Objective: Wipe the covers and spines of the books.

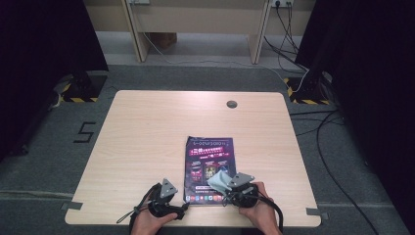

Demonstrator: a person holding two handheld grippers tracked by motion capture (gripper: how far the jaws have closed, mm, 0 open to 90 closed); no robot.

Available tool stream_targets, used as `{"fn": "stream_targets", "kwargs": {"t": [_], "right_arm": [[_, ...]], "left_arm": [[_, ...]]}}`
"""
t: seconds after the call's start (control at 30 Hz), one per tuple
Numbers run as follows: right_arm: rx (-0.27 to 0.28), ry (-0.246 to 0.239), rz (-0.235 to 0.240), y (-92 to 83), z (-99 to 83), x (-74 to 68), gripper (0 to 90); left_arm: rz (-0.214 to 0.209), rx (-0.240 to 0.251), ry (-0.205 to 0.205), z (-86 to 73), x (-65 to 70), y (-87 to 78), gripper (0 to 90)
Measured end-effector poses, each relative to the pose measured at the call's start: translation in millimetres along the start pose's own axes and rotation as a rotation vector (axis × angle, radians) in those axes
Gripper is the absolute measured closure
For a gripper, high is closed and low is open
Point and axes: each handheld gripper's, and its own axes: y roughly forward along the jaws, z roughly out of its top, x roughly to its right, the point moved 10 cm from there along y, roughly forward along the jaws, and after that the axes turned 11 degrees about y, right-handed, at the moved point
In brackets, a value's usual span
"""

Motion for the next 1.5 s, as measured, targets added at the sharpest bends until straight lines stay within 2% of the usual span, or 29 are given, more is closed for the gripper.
{"fn": "stream_targets", "kwargs": {"t": [0.07, 0.17, 0.23, 0.3, 0.37, 0.47, 0.53, 0.63, 0.73, 0.87, 1.03, 1.23, 1.5], "right_arm": [[0.000, 0.003, -0.005, 2.2, 2.9, 4.5, 70.8], [-0.005, 0.013, -0.002, 3.4, 4.4, 6.7, 70.8], [-0.007, 0.008, -0.001, 3.6, 4.7, 6.8, 70.8], [-0.011, 0.007, 0.000, 3.9, 5.2, 7.0, 70.8], [-0.015, 0.008, 0.001, 4.7, 6.3, 7.7, 70.8], [-0.015, 0.010, -0.003, 6.7, 9.2, 9.7, 70.8], [-0.016, 0.011, 0.000, 9.0, 12.3, 12.0, 70.7], [-0.019, 0.027, 0.000, 13.9, 18.4, 18.2, 70.7], [-0.023, 0.049, -0.007, 19.2, 25.2, 25.2, 70.7], [-0.028, 0.066, -0.022, 27.0, 35.4, 34.4, 70.8], [-0.034, 0.098, -0.033, 37.4, 48.7, 47.4, 70.8], [-0.047, 0.121, -0.051, 47.6, 62.5, 64.5, 70.8], [-0.064, 0.143, -0.111, 60.5, 79.8, 86.9, 70.8]], "left_arm": [[-0.013, 0.009, 0.001, 1.6, 0.8, -1.4, 19.5], [-0.040, 0.082, -0.037, 12.5, -0.8, -10.0, 21.2], [-0.032, 0.115, -0.043, 18.9, -3.6, -12.8, 20.8], [-0.022, 0.113, -0.044, 20.7, -5.5, -9.0, 20.4], [-0.024, 0.085, -0.034, 18.9, -4.4, -2.3, 20.5], [-0.018, 0.058, 0.012, 15.6, -4.1, 1.7, 25.8], [-0.026, 0.059, 0.016, 15.2, -3.6, 2.6, 28.6], [-0.038, 0.059, 0.003, 13.9, -3.2, 3.9, 30.2], [-0.041, 0.060, 0.017, 14.3, -2.4, 3.7, 32.1], [-0.052, 0.063, 0.007, 14.0, -3.0, 4.1, 32.8], [-0.029, 0.068, 0.017, 14.9, -10.3, 4.7, 35.6], [-0.049, 0.076, 0.009, 14.7, -10.5, 5.2, 39.1], [-0.060, 0.085, 0.005, 14.3, -10.8, 5.6, 39.5]]}}
